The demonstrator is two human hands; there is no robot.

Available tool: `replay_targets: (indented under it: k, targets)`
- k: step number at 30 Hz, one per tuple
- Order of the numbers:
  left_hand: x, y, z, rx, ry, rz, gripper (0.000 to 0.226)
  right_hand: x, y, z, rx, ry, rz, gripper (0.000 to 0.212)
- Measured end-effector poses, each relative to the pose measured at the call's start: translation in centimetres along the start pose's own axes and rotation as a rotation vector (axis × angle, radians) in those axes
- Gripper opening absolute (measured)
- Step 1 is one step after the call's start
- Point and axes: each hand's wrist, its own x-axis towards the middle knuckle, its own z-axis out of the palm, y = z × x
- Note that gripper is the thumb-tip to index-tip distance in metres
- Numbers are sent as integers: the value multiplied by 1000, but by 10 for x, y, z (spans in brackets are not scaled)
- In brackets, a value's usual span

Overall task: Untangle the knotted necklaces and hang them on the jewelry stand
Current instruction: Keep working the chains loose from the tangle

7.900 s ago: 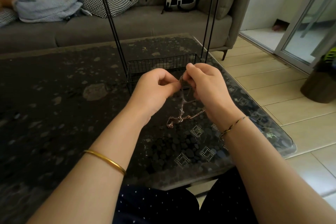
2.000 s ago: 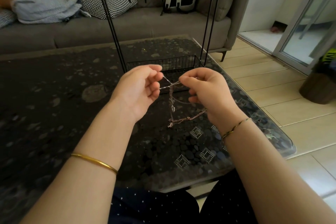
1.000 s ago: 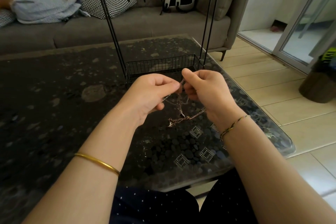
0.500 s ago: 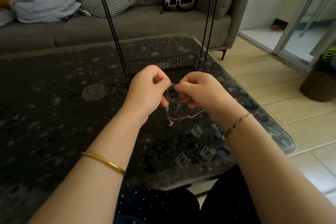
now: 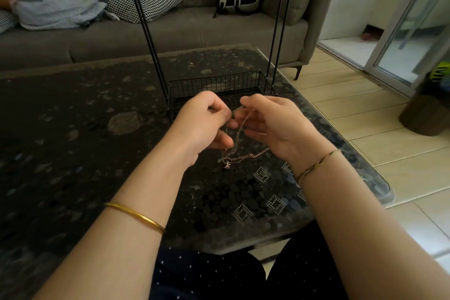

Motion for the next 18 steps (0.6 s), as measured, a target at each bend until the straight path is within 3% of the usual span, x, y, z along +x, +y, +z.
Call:
replay_targets:
  k: [7,18]
  targets:
    - [-4,4,-4,-202,-71,-106,13,3,2,-4,237,10,60,15]
    - [-3,0,-4,-34,-34,-72,11,3,0,-3,280,4,6,19]
